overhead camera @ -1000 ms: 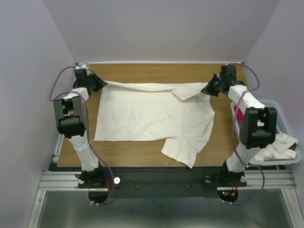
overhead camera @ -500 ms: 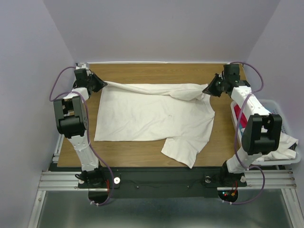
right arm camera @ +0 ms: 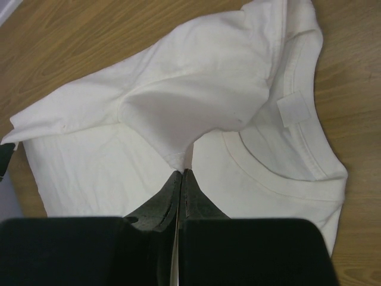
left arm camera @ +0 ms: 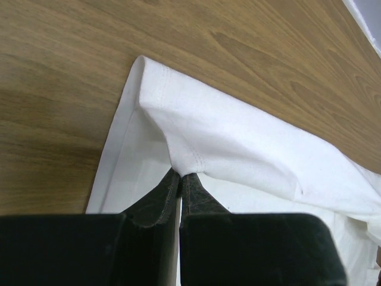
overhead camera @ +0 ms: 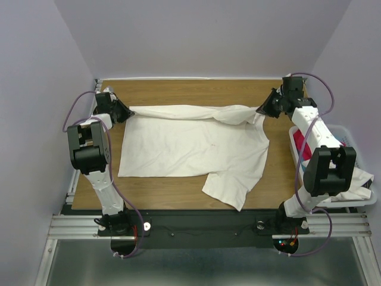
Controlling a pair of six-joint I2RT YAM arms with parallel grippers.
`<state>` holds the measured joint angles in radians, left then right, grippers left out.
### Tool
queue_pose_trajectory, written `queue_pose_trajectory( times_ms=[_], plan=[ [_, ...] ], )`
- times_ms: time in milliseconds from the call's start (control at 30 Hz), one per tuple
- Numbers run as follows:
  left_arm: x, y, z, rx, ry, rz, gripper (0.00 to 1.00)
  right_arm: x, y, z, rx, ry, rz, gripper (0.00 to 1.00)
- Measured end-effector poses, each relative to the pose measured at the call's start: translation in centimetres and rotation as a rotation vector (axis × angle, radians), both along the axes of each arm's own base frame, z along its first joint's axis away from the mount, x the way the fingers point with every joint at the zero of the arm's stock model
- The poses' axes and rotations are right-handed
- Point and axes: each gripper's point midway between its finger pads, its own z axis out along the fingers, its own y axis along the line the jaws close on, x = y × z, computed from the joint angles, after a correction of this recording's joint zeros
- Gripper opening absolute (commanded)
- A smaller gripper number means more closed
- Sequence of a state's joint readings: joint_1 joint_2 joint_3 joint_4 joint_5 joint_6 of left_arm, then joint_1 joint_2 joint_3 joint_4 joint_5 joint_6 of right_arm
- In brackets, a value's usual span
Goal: Fold and stack the t-shirts
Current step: Fold the tshirt
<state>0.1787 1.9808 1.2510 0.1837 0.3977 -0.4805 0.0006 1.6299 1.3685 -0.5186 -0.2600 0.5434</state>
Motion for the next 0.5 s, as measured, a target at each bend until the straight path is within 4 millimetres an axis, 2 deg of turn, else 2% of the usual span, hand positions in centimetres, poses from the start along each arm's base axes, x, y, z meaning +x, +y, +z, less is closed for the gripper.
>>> queue_pose_trajectory(
  times_ms=[133,233,333,367,467,500],
  plan=[
    [0.0,0.3,-0.1,0.015,0.003,0.01,0.04,0.0,-0.1,0.1,-0.007,-0.004,0.003,0.01],
    [0.0,0.6,-0.3,0.03,0.004,0.017,0.04,-0.5,-0.1,-1.0,-0.007,0.022,0.005,0.01],
    [0.0,0.9,-0.4,0.048,0.01,0.023,0.05,-1.2,0.0,-3.2,-0.006,0.078,0.006,0.01],
    [0.0,0.9,-0.5,0.052,0.012,0.024,0.05,-1.6,0.0,-4.5,-0.006,0.112,0.007,0.02],
    [0.0,1.2,-0.6,0.069,0.021,0.031,0.11,-2.7,-0.1,-8.0,-0.009,0.206,0.009,0.11],
    [0.1,1.4,-0.5,0.079,0.02,0.034,0.16,-3.0,-0.1,-8.9,-0.011,0.231,0.01,0.19]
  ],
)
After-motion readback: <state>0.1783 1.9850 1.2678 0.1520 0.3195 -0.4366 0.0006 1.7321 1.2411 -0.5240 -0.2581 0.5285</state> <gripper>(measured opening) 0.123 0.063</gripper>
